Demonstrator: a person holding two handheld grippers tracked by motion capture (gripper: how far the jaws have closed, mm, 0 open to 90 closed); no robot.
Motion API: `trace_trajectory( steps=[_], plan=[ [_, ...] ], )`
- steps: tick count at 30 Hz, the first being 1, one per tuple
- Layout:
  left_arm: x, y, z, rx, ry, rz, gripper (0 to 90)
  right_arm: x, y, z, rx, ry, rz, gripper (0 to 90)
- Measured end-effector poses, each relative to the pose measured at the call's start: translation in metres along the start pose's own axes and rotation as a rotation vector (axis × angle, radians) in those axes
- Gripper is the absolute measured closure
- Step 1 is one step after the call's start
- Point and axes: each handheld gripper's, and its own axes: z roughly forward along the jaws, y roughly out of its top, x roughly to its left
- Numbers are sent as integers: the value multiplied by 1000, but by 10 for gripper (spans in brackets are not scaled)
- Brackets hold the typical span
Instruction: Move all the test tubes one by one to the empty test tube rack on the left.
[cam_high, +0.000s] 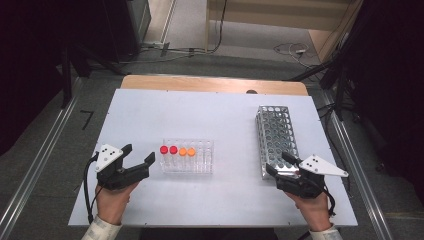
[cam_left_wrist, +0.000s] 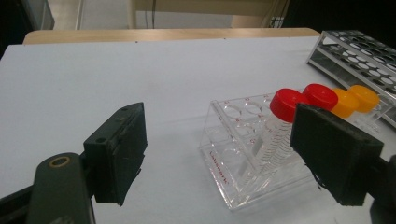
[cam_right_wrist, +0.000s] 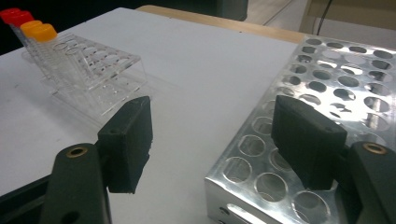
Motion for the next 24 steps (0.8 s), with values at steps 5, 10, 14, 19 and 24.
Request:
trace_trajectory(
  steps=[5, 10, 14, 19, 24],
  plan=[
    [4, -1, -2, -1, 15, -4, 182, -11, -2, -8, -12, -27, 15, 275],
    [10, -4, -3, 7, 21, -17, 170, -22, -5, -15, -16, -45, 38, 270],
    [14, -6, -4, 9, 31, -25, 167, -30, -8, -20, -17, -62, 52, 268],
    [17, -7, -6, 4, 40, -31, 159, -38, -12, -25, -12, -83, 65, 263],
    [19, -8, -7, -5, 50, -34, 159, -45, -14, -30, -14, -102, 76, 262]
  ],
)
